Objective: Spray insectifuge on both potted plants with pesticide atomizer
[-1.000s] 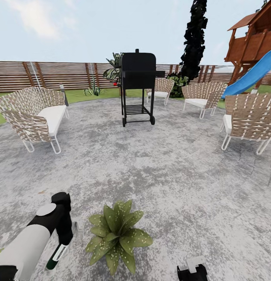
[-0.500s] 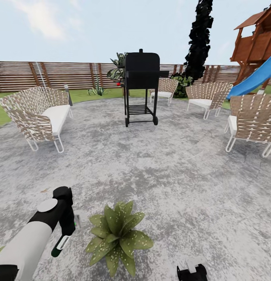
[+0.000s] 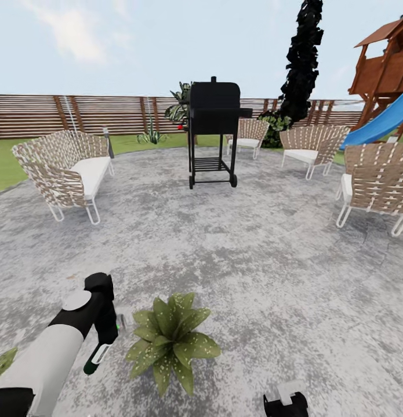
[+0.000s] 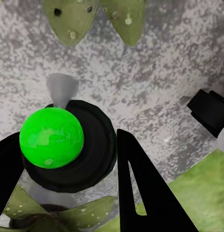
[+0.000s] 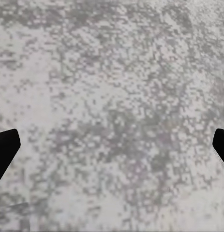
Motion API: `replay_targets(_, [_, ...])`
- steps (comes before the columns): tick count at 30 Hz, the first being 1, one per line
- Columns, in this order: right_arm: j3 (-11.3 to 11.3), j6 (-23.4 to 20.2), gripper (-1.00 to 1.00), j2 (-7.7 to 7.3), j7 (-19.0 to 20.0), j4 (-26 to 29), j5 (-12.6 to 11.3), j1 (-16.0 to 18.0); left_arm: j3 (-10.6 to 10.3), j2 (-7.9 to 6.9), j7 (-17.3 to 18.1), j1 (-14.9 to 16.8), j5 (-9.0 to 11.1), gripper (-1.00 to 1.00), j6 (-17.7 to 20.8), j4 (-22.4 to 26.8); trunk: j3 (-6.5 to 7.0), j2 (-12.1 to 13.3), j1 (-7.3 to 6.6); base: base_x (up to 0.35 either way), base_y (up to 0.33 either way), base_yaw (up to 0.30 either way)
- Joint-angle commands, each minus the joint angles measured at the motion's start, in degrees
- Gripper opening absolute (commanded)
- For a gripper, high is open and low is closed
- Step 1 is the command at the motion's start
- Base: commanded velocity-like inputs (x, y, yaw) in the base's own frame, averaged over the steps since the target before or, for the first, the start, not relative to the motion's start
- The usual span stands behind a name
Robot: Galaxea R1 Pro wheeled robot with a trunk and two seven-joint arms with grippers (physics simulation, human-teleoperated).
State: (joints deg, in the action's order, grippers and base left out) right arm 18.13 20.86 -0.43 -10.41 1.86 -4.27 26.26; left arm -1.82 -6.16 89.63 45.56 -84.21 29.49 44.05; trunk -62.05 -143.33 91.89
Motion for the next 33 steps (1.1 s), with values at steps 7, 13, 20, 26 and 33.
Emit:
replay_targets(7, [0.5, 0.1, 1.0, 0.01, -0.1, -0.1, -0.4, 0.0, -5.7, 4.83, 0.4, 6.4, -7.9, -1.0, 0.6, -0.9, 0.1, 0.0, -0.01, 0.0, -0.005, 0.023])
replay_targets(13, [0.5, 0.1, 1.0, -0.01, -0.2, -0.1, -0.4, 0.0, -5.4, 5.36, 0.4, 7.2, -5.5, -1.0, 0.4, -1.1, 0.1, 0.0, -0.01, 0.0, 0.0, 0.0])
replay_targets(20, [0.5, 0.1, 1.0, -0.01, -0.2, -0.1, -0.4, 0.0, -5.4, 5.43, 0.4, 7.3, -4.3, -1.0, 0.7, -1.2, 0.1, 0.0, -0.01, -0.018, -0.017, 0.0])
replay_targets(26, [0.5, 0.1, 1.0, -0.01, -0.2, -0.1, -0.4, 0.0, -5.3, 5.45, 0.4, 7.6, -4.3, -1.0, 0.7, -1.1, 0.1, 0.0, -0.01, -0.248, -0.177, 0.0])
replay_targets(33, [0.5, 0.1, 1.0, -0.01, -0.1, -0.1, -0.4, 0.0, -5.3, 5.38, 0.4, 7.6, -4.4, -1.0, 0.7, -1.1, 0.1, 0.0, -0.01, -0.327, -0.043, 0.0])
